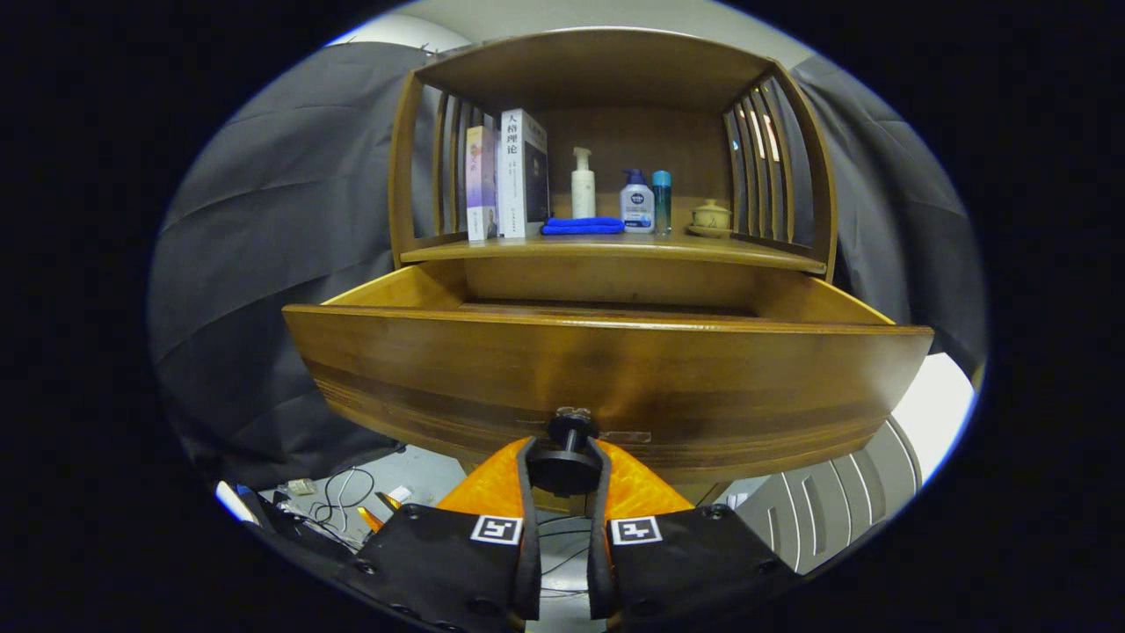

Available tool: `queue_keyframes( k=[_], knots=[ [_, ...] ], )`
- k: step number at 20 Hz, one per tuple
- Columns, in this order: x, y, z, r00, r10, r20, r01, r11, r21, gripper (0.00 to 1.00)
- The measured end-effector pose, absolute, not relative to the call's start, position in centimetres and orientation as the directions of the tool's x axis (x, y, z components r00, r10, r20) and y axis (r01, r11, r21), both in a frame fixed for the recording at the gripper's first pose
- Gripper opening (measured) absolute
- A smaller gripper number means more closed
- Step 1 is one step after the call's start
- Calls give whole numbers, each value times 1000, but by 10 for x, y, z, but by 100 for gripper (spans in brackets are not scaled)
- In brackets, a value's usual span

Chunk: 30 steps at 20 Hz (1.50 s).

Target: Pull open the drawer, take out the items inside it, and place them on the countertop above the cabinet.

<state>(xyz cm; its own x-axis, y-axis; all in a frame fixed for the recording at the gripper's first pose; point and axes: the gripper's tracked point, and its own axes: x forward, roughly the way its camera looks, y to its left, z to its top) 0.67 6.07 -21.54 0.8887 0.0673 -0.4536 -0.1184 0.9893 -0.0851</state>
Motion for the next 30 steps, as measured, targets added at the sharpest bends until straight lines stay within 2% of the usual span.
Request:
queue_keyframes(
  k=[2,4,10,13,15,20,25,30],
  knots=[
    [6,62,-215,893,80,-442,-139,985,-101,25],
    [4,59,-209,907,86,-413,-142,984,-107,42],
    [8,45,-156,965,89,-248,-120,986,-114,75],
    [13,55,-132,964,159,-215,-175,983,-59,93],
    [14,61,-116,956,202,-211,-210,978,-15,93],
    [41,55,-72,969,181,-166,-195,979,-67,95],
    [83,60,-47,942,216,-259,-242,968,-74,96],
    [123,70,-53,883,258,-392,-303,951,-56,97]
  ],
)
